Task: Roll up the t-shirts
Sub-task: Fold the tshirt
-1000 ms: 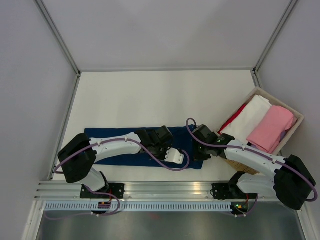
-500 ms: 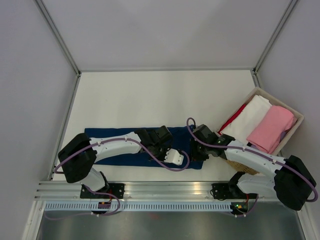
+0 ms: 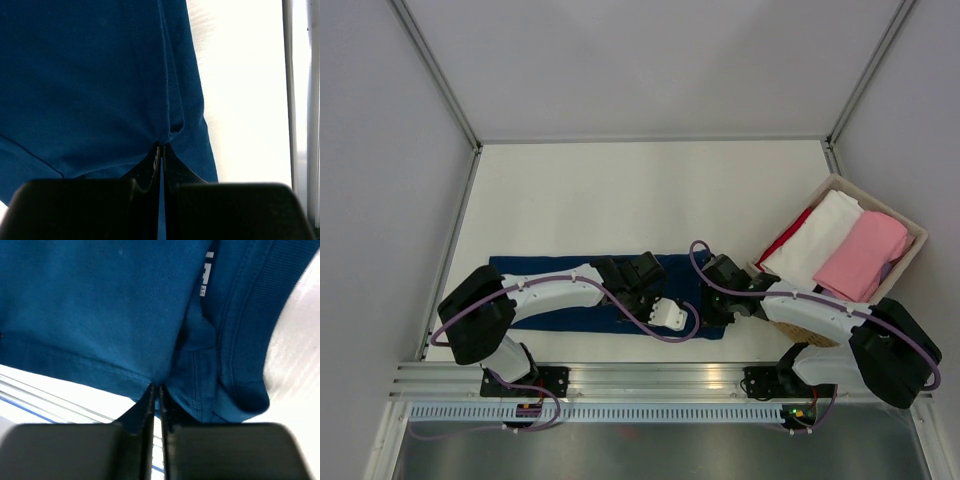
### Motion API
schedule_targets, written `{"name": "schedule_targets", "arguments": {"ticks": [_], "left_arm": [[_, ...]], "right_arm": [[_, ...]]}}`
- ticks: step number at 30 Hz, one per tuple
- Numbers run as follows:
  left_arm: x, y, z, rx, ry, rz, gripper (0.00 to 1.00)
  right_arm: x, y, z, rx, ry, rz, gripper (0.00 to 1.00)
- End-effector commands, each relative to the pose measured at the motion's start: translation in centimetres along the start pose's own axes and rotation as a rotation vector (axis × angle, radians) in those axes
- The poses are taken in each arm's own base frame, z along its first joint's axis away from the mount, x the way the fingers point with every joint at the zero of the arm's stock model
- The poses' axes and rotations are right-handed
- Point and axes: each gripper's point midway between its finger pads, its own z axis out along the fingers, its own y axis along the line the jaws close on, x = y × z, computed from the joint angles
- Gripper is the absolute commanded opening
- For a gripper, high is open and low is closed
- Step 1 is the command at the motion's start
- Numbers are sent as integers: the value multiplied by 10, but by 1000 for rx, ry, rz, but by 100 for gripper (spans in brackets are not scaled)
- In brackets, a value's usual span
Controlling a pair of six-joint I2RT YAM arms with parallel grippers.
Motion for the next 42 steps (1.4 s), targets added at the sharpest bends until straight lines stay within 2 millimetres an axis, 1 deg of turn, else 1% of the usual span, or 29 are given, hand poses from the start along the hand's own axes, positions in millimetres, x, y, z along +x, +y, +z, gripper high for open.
{"name": "schedule_targets", "arguments": {"ticks": [1, 3, 4, 8, 12, 14, 16, 17, 20, 21, 24, 26, 28, 29, 30, 31, 32, 33, 34, 35, 36, 37, 38, 39, 40, 41, 42], "left_arm": [[-5, 2, -4, 3, -18, 17, 2], [-5, 4, -5, -4, -15, 26, 2], [-5, 5, -6, -10, -18, 27, 2], [-5, 9, -12, -28, -25, 35, 2], [-2, 5, -14, -23, -25, 42, 2], [1, 1, -12, -12, -20, 41, 2], [3, 0, -10, -4, -14, 38, 2], [3, 0, -7, 4, -11, 36, 2], [6, 0, -5, 10, 0, 33, 2], [8, -1, -3, 12, 9, 36, 2], [14, -1, 0, 16, 30, 44, 3], [15, -1, 1, 20, 38, 43, 8], [15, -3, 2, 30, 37, 42, 23], [15, -4, 1, 33, 36, 42, 37], [14, -10, -2, 55, 31, 41, 42], [13, -10, -5, 59, 29, 48, 46], [11, -12, -7, 66, 20, 50, 51], [11, -15, -14, 74, 21, 58, 52], [10, -16, -17, 76, 16, 61, 53], [7, -15, -21, 71, 5, 62, 53], [4, -14, -25, 65, -8, 55, 52], [-3, -6, -35, 34, -42, 28, 52], [-11, -3, -40, 37, -92, -3, 50], [-15, 4, -47, 26, -127, -42, 49], [-16, 28, -61, -30, -179, -148, 46], [-19, 38, -68, -47, -227, -212, 44], [-15, 51, -75, -78, -250, -275, 42]], "right_arm": [[-13, 10, -12, -24, -68, -2, 5], [-13, 6, -17, -3, -72, -9, 2], [-14, 8, -20, -5, -74, -10, 0], [-9, 8, -27, -3, -48, -18, 0], [-5, 14, -36, -40, -37, -14, 0], [-2, 13, -36, -43, -29, -11, 0], [0, 9, -30, -37, -27, -5, 0], [-3, 13, -27, -54, -38, -8, 0], [-5, 12, -18, -50, -36, -7, 0], [-5, 9, -16, -31, -37, -8, 0], [-8, 9, -14, -21, -38, -16, 0], [-6, 7, -12, -16, -32, -21, 1], [-5, 6, -11, -11, -25, -22, 7], [-4, 4, -10, -5, -20, -25, 10], [-5, 3, -11, 1, -22, -25, 18], [-4, 1, -12, 16, -18, -26, 23], [-6, -1, -16, 28, -31, -29, 29], [-16, 2, -21, 39, -69, -30, 32], [-19, 1, -30, 47, -90, -37, 34], [-31, 12, -42, 31, -132, -50, 39], [-38, 14, -49, 33, -158, -57, 41], [-48, 15, -57, 47, -201, -64, 41], [-52, 18, -66, 48, -219, -72, 43], [-65, 29, -76, 27, -259, -97, 43], [-74, 30, -78, 50, -286, -108, 42], [-82, 33, -79, 58, -305, -118, 32], [-94, 42, -84, 50, -336, -136, 25]]}}
